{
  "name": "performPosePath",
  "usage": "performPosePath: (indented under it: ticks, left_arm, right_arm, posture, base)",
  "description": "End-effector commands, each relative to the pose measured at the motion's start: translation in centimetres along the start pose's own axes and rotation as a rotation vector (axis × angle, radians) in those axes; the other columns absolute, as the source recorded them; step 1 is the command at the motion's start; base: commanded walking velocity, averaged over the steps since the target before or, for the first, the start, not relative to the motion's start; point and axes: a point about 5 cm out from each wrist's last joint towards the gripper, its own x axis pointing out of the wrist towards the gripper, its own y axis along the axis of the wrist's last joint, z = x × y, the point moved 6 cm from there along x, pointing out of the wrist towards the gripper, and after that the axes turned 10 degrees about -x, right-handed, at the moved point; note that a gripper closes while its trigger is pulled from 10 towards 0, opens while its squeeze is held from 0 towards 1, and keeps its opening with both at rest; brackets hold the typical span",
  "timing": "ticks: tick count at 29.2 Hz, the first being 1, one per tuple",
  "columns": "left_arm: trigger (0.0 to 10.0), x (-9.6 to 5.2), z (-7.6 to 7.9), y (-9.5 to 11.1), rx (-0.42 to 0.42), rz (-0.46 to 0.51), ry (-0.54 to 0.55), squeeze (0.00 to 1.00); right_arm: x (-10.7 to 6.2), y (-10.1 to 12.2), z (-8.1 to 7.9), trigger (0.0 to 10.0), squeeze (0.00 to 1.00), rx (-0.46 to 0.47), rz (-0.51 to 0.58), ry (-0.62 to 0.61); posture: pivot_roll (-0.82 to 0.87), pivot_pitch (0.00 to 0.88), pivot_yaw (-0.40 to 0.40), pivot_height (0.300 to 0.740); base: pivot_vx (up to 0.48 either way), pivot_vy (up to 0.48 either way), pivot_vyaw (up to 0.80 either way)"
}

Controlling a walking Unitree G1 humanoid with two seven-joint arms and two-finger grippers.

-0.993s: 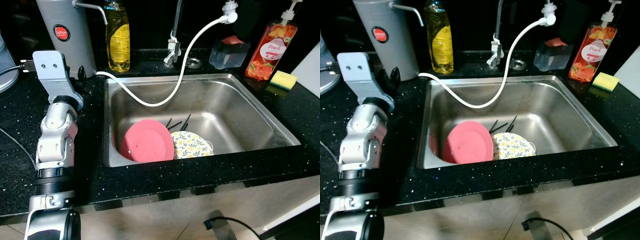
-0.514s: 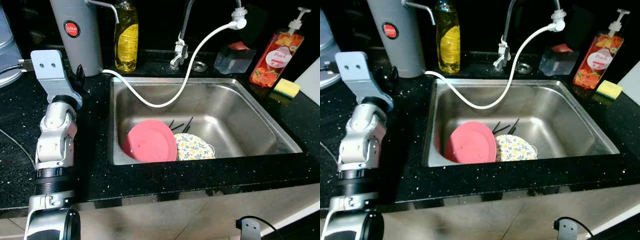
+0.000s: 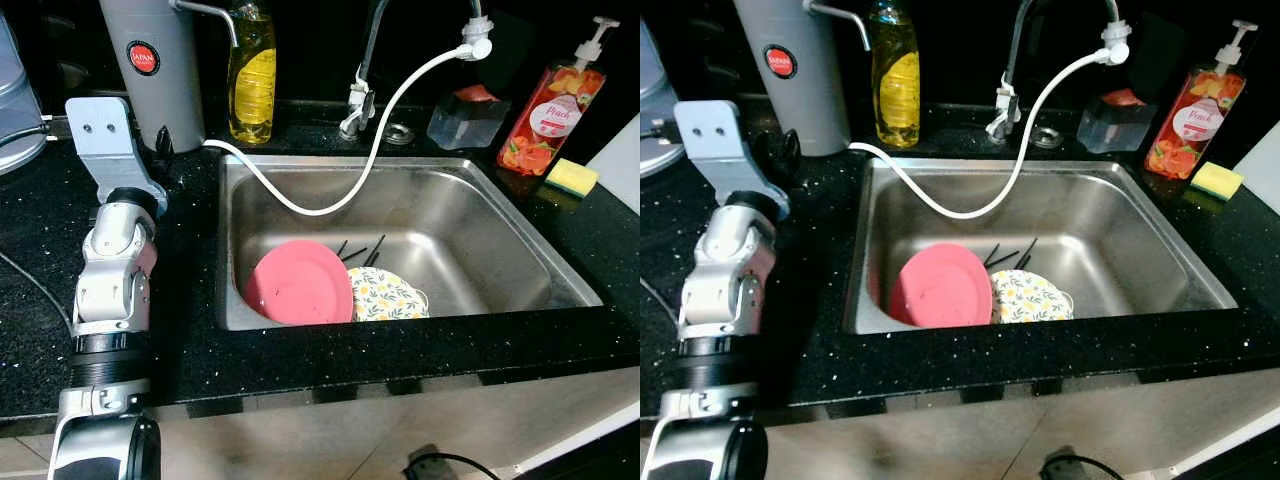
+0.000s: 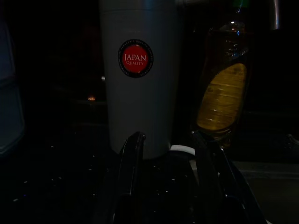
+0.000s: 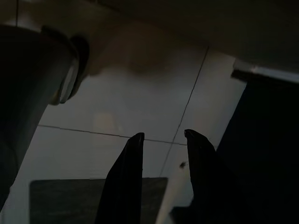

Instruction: Kitchen organization

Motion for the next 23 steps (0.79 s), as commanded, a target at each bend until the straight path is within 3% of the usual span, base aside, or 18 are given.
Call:
performPosePath:
  ticks: [1, 8, 15, 17, 19, 22, 23]
  left_arm:
    - [10.0, 0.3, -0.2, 0.2, 0.03, 0.0, -0.003, 0.0]
    - [10.0, 0.5, -0.5, 0.3, 0.036, 0.005, 0.007, 0.0]
    - [10.0, 0.6, -0.8, 0.1, 0.018, -0.009, 0.005, 0.0]
    - [10.0, 0.6, -0.9, -0.2, 0.04, -0.04, -0.007, 0.0]
    - [10.0, 0.6, -0.6, -1.5, 0.156, -0.115, -0.038, 0.0]
    - [10.0, 0.6, -0.2, -2.7, 0.198, -0.165, -0.059, 0.0]
    - [10.0, 0.8, 0.5, -3.4, 0.249, -0.191, -0.079, 0.0]
  right_arm:
    - [0.0, -0.2, -0.3, 10.0, 0.0, -0.09, 0.002, 0.009]
    - [-0.1, -0.3, -0.2, 10.0, 0.0, -0.233, 0.016, 0.018]
    - [-0.1, -0.6, 0.2, 10.0, 0.0, -0.241, 0.009, 0.012]
    - [-0.1, -0.9, 0.2, 10.0, 0.0, -0.244, 0.004, 0.011]
    - [-0.1, -1.0, 0.2, 10.0, 0.0, -0.246, 0.002, 0.012]
    - [-0.1, -0.8, 0.0, 10.0, 0.0, -0.249, 0.003, 0.016]
    - [-0.1, -0.4, -0.3, 10.0, 0.0, -0.244, 0.01, 0.018]
  posture:
    - [0.18, 0.0, -0.077, 0.74]
    - [0.17, 0.0, -0.075, 0.74]
    - [0.17, 0.0, -0.064, 0.74]
    - [0.17, 0.0, -0.06, 0.74]
    - [0.18, 0.0, -0.06, 0.74]
    - [0.19, 0.0, -0.06, 0.74]
    - [0.19, 0.0, -0.057, 0.74]
  base:
    - [0.0, 0.0, 0.0]
    - [0.0, 0.0, 0.0]
    - [0.0, 0.0, 0.0]
    - [0.0, 0.0, 0.0]
    - [0.0, 0.0, 0.0]
    - [0.0, 0.0, 0.0]
    - [0.0, 0.0, 0.0]
